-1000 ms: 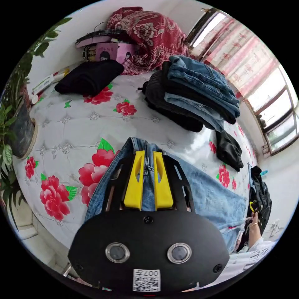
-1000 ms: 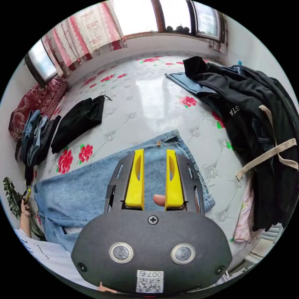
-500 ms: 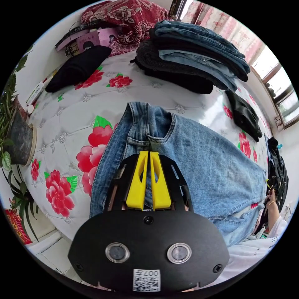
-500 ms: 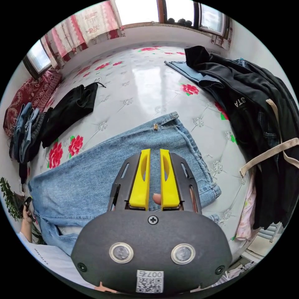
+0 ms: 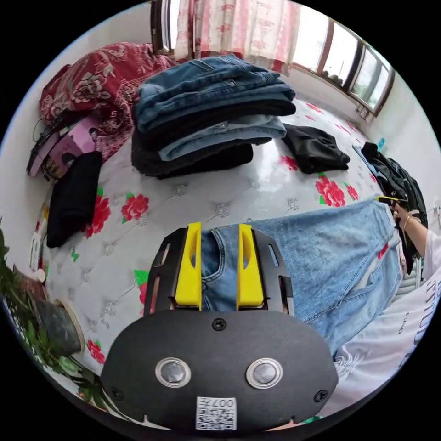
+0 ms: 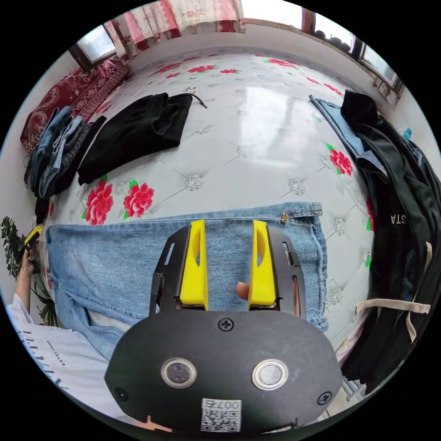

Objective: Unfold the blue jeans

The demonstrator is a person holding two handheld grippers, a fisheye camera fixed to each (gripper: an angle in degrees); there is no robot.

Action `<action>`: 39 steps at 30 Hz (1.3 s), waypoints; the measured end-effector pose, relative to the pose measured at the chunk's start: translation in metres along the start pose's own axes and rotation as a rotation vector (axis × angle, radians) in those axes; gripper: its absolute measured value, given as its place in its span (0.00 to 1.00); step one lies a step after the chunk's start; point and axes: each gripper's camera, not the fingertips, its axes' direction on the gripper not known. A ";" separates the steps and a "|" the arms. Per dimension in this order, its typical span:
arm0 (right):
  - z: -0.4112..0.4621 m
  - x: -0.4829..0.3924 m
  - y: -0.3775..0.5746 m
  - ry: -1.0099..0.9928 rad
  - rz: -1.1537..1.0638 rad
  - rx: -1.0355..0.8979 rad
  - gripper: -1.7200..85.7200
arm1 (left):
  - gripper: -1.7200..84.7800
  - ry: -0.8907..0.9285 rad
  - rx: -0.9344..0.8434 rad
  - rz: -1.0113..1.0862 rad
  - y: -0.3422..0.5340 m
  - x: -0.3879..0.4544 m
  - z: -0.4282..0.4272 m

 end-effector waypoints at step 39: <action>-0.142 0.067 0.523 -0.160 0.581 0.227 0.06 | 0.07 0.306 -0.047 -0.423 0.378 0.015 -0.063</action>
